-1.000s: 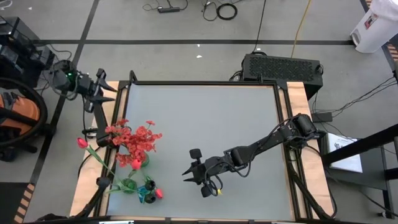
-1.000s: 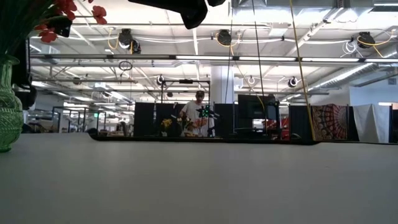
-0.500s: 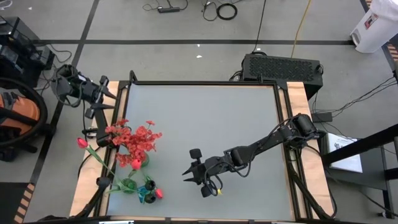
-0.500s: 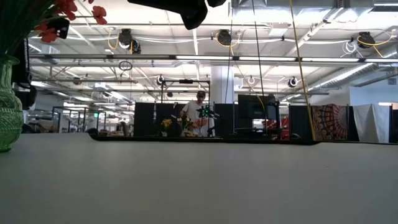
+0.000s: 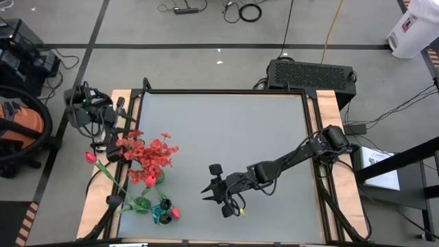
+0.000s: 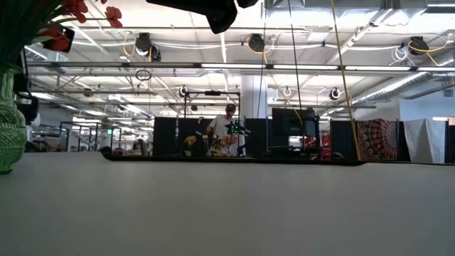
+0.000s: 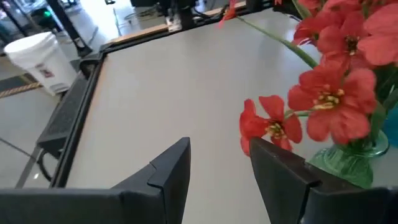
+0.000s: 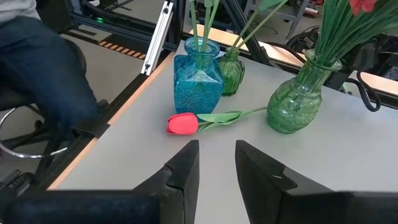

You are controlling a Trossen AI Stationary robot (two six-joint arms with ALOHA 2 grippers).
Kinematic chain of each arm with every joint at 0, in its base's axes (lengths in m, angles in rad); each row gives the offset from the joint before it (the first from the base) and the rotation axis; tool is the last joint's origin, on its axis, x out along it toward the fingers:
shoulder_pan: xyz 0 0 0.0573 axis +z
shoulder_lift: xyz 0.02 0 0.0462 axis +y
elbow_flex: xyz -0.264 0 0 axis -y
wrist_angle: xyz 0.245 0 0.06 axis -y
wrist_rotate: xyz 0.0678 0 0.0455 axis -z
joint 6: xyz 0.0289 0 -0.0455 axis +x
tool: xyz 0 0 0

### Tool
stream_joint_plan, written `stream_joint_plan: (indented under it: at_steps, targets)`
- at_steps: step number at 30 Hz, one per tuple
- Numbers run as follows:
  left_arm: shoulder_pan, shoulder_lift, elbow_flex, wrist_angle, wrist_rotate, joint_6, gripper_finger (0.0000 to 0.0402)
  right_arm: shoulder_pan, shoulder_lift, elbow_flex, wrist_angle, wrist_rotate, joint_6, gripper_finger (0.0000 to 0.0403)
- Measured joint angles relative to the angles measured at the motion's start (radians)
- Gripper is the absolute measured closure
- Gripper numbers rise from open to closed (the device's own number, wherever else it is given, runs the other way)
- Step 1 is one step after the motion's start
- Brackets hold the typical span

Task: Sort flowers into vase by color
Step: Put the light orange flower into the bottom green vase

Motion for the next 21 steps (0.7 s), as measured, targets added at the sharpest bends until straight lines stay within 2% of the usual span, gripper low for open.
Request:
stream_joint_plan:
  at_steps: [5,9,17,21]
  targets:
    - [0.061,0.0,0.0,0.001,0.004,0.0,0.0228,0.0,0.0,0.0,0.0,0.0,0.0,0.0307]
    - [0.1,0.0,-0.016,0.015,0.064,0.045,0.0228,0.0,0.0,0.0,0.0,0.0,0.0,0.0307]
    - [0.114,0.001,-0.033,0.034,0.092,0.08,0.0228,0.0,0.0,0.0,0.0,0.0,0.0,0.0307]
    - [0.143,0.011,-0.032,0.04,0.143,0.095,0.0228,0.0,0.0,0.0,0.0,0.0,0.0,0.0307]
